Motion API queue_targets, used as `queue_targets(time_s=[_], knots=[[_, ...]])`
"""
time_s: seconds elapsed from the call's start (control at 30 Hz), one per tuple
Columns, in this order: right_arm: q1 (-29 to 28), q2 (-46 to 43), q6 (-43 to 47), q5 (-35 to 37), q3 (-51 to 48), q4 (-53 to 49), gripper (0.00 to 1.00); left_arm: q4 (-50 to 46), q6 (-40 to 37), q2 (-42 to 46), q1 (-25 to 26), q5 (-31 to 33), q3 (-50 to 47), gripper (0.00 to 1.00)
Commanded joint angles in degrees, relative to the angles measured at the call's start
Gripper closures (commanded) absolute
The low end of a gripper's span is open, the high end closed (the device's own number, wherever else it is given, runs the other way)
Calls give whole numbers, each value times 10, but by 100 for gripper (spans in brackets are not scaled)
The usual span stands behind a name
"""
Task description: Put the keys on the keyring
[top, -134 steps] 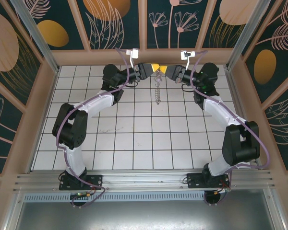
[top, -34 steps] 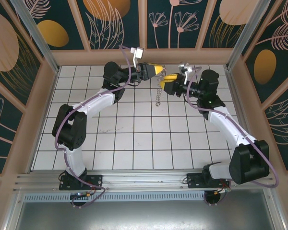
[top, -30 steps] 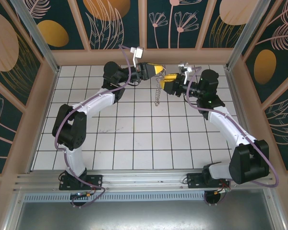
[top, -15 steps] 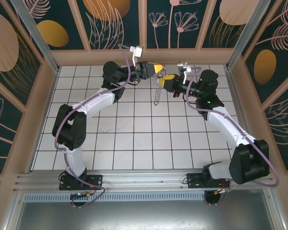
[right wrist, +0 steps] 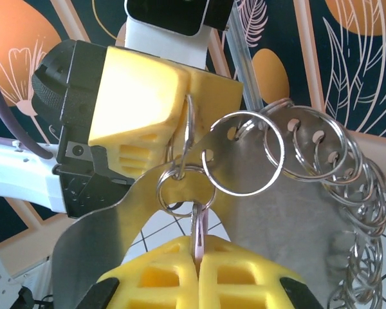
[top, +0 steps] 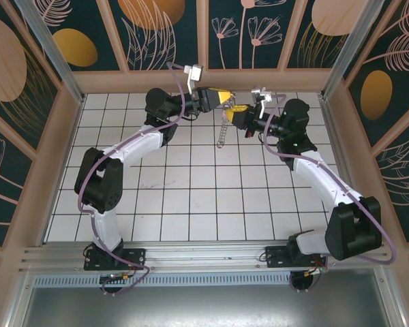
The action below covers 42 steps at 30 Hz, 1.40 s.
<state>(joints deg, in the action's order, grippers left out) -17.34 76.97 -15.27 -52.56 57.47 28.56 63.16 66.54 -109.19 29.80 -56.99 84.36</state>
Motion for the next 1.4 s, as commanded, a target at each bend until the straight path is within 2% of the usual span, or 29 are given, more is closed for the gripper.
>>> queue_targets(time_s=[0.0, 0.17, 0.3, 0.63, 0.83, 1.37], knots=[[-8, 5, -7, -10, 14, 27, 100, 51, 11, 0, 4, -1, 17, 100], [-16, 8, -7, -8, 16, 13, 100, 55, 13, -1, 4, 1, 17, 100], [-17, 6, 15, 6, 30, -37, 100, 56, 6, 2, 4, 2, 11, 100], [-5, -24, 88, 43, 74, -209, 100, -68, -118, 27, 4, 3, -2, 100], [7, -36, 111, 59, 89, -270, 100, -128, -175, 37, 4, 4, -4, 100], [25, -52, 110, 56, 104, -290, 100, -177, -219, 46, 4, 7, -11, 100]])
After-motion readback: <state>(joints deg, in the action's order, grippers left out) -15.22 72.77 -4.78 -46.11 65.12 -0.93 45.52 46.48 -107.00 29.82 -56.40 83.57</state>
